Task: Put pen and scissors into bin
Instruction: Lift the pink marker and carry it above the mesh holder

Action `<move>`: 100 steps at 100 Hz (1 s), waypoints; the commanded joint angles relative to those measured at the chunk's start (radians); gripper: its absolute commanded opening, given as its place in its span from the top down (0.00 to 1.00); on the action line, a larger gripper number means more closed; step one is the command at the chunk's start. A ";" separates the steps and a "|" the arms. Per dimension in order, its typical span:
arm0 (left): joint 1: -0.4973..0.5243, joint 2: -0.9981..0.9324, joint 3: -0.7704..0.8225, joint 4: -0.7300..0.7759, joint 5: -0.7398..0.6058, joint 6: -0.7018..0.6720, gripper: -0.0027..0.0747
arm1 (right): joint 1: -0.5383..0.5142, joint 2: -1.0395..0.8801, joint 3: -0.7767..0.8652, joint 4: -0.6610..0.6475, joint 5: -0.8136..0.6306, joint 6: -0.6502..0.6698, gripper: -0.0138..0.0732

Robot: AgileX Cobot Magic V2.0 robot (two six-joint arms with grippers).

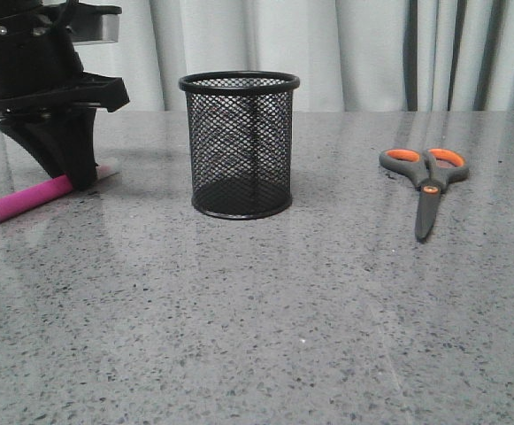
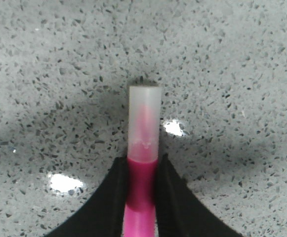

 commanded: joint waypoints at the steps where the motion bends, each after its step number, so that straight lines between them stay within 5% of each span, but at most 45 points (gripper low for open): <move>1: -0.007 -0.040 -0.024 -0.013 0.006 -0.001 0.99 | -0.005 0.000 -0.032 0.017 -0.058 -0.013 0.38; 33: -0.007 -0.244 -0.024 0.009 -0.132 0.003 0.99 | -0.005 0.000 -0.032 0.017 -0.081 -0.013 0.38; 47: -0.019 -0.342 -0.024 -0.125 -0.248 0.090 0.99 | -0.005 0.000 -0.032 0.017 -0.089 -0.013 0.38; 67: -0.116 -0.371 -0.024 -0.401 -0.452 0.267 0.99 | -0.005 0.000 -0.032 0.019 -0.081 -0.013 0.38; 100: -0.300 -0.260 -0.024 -0.413 -0.695 0.335 0.99 | -0.005 0.000 -0.032 0.021 -0.053 -0.013 0.38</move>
